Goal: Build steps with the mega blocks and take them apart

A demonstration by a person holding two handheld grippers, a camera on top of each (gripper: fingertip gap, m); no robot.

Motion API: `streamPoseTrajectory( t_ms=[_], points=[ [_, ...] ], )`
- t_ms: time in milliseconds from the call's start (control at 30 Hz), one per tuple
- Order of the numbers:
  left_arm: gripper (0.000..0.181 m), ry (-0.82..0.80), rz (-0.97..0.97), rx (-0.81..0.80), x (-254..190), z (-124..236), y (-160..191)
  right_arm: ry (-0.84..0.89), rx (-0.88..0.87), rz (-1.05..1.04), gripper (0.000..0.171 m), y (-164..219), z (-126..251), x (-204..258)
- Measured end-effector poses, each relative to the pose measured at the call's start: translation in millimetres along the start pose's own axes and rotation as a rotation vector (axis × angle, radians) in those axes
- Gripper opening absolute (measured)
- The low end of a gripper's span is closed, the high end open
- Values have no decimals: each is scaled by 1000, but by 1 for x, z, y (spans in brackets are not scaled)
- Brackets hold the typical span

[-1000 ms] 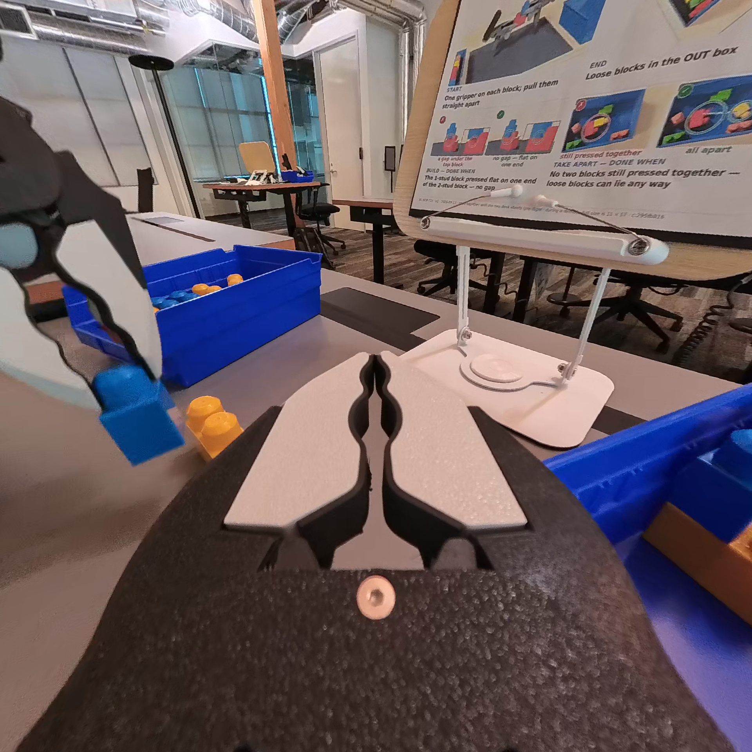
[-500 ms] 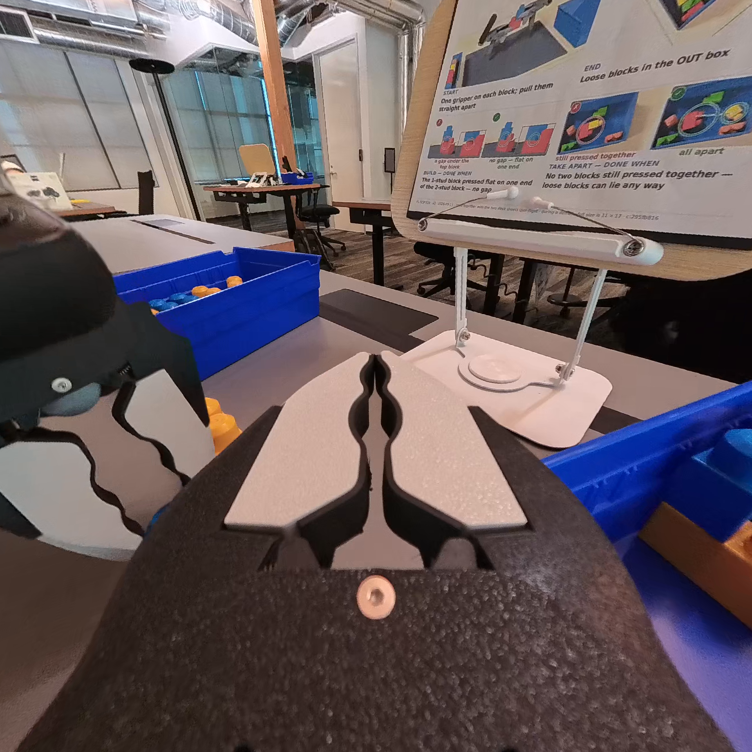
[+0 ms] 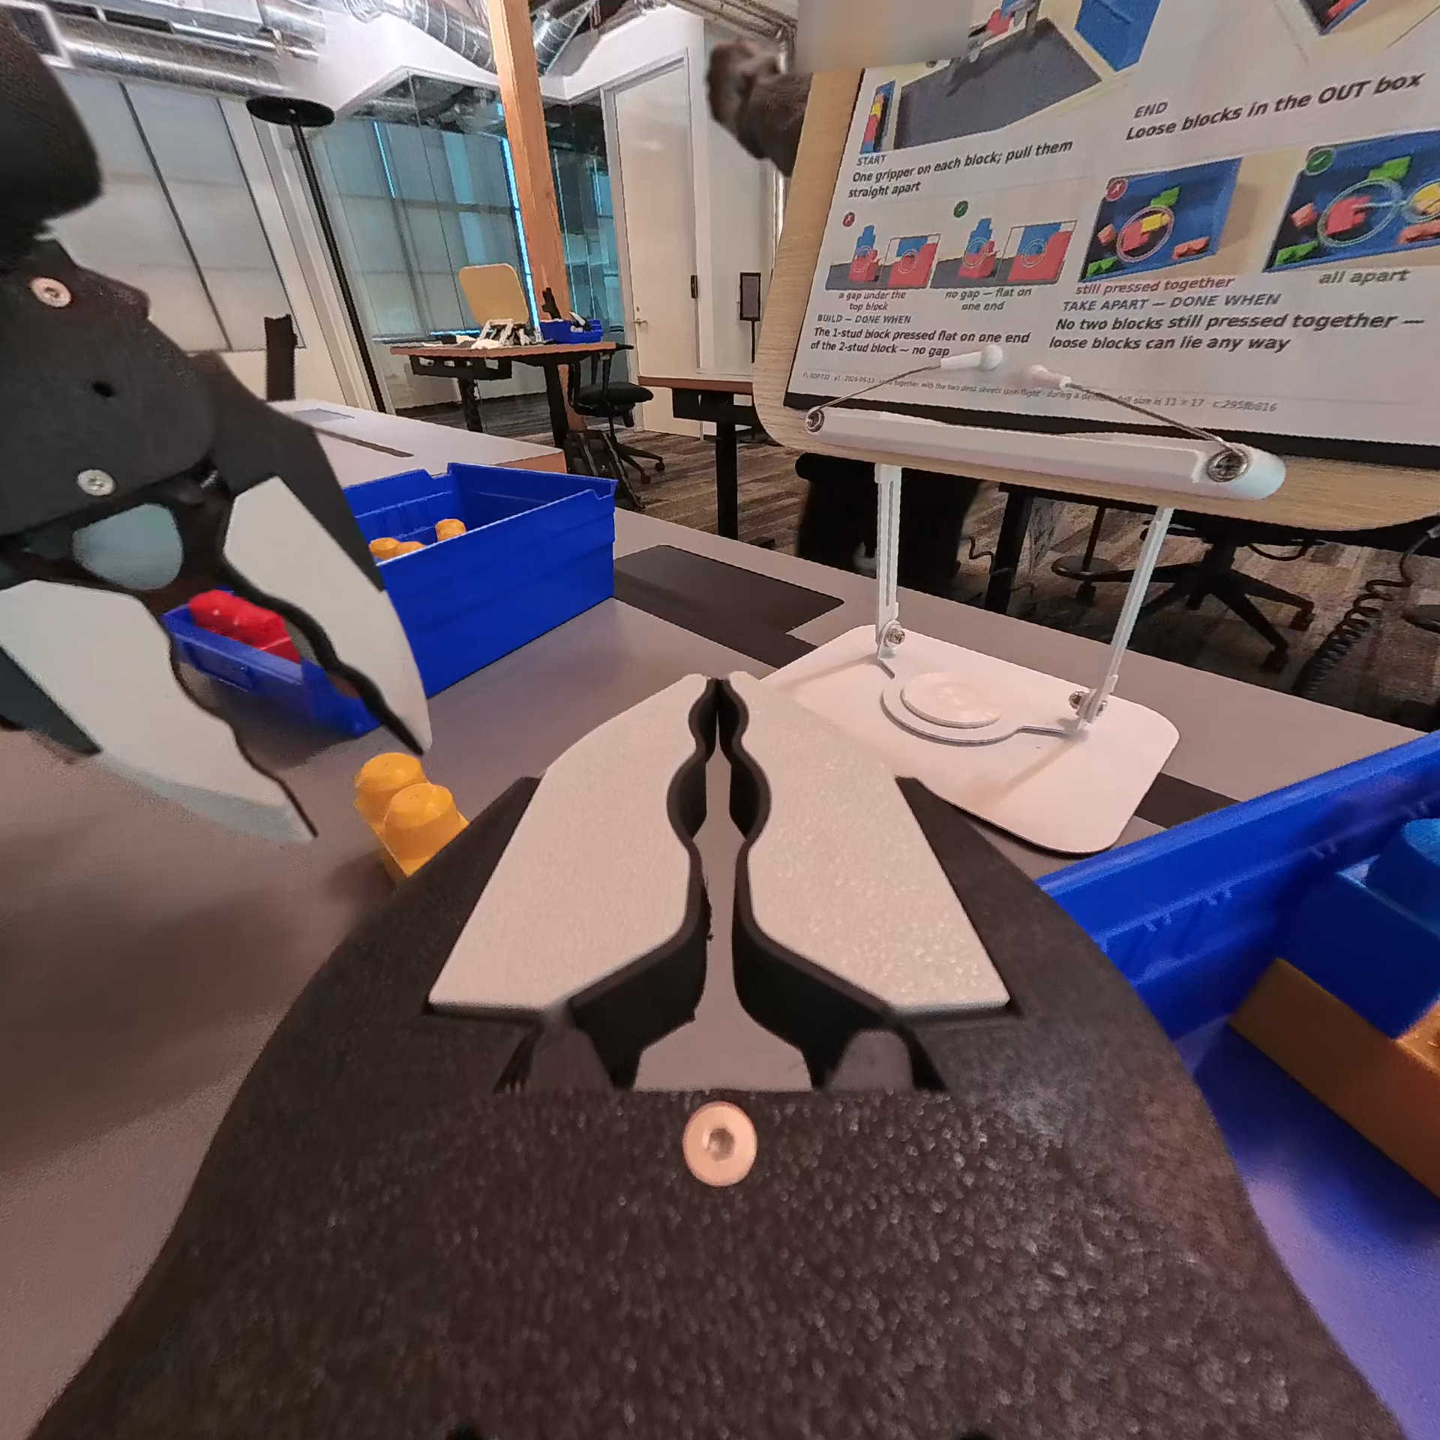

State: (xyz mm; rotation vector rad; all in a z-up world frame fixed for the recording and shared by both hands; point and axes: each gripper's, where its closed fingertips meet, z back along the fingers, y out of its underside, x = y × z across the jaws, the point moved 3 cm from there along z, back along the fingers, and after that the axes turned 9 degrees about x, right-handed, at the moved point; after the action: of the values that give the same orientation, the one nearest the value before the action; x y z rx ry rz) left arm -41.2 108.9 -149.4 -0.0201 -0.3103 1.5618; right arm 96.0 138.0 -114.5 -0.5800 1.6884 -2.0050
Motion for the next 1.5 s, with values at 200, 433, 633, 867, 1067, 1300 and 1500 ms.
streamPoseTrajectory(
  t_ms=[200, 433, 633, 867, 1067, 1300, 1500],
  points=[
    [44, 23, 37, 130, 18, -22, 37, -1, 2, 2, 0, 0, 0, 0],
    [43, 73, 17, 208, 14, -60, 53, -5, 4, 2, 0, 1, 0, 1],
    [37, 82, 60, 75, 14, -62, 43, -13, 0, 0, 0, 0, 0, 1],
    [37, 211, 270, -552, 21, -2, 9, -98, -58, 10, 0, -7, 4, 13],
    [37, 315, 327, -1073, 24, 37, 9, -283, -124, 7, 4, -14, 9, 36],
    [37, 345, 278, -1308, 17, 45, 15, -419, -108, 22, 12, -13, 10, 55],
    [37, 378, 226, -1305, 3, 39, 6, -554, -29, 21, 45, -6, 4, 81]
  ],
)
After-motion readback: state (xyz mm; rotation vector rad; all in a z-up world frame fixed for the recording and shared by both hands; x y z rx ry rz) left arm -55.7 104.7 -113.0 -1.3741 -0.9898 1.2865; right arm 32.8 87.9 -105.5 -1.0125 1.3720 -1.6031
